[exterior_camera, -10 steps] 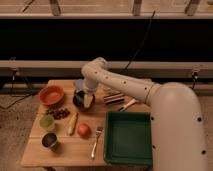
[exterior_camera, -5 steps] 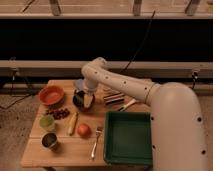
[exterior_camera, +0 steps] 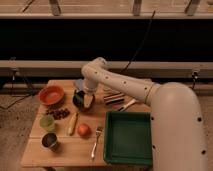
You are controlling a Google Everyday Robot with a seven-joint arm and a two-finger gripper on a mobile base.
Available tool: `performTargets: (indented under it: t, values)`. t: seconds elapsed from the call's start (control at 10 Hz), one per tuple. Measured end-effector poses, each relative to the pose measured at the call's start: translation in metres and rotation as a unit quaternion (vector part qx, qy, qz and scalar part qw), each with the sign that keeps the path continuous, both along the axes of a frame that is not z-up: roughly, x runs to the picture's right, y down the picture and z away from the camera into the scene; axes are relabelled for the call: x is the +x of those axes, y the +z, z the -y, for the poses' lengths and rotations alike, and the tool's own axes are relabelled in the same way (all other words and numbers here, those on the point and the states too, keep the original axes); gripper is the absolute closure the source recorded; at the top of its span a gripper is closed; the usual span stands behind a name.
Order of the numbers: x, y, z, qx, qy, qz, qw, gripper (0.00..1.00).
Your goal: Place apple in plastic cup
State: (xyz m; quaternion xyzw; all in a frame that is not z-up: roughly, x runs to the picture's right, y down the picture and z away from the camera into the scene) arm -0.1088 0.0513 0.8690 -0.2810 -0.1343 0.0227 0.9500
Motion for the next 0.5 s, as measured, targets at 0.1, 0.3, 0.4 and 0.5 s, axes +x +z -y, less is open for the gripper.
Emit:
performTargets:
  t: [0.1, 0.3, 0.4, 0.5]
  values:
    - [0.000, -0.004, -0.001, 0.007, -0.010, -0.003, 0.9999, 0.23]
    - [-0.005, -0.026, -0.015, 0.019, -0.023, -0.002, 0.9995, 0.23]
    - [-0.006, -0.040, -0.026, 0.024, -0.027, 0.001, 0.9994, 0.23]
    - [-0.008, -0.050, -0.036, 0.025, -0.030, 0.004, 0.9992, 0.23]
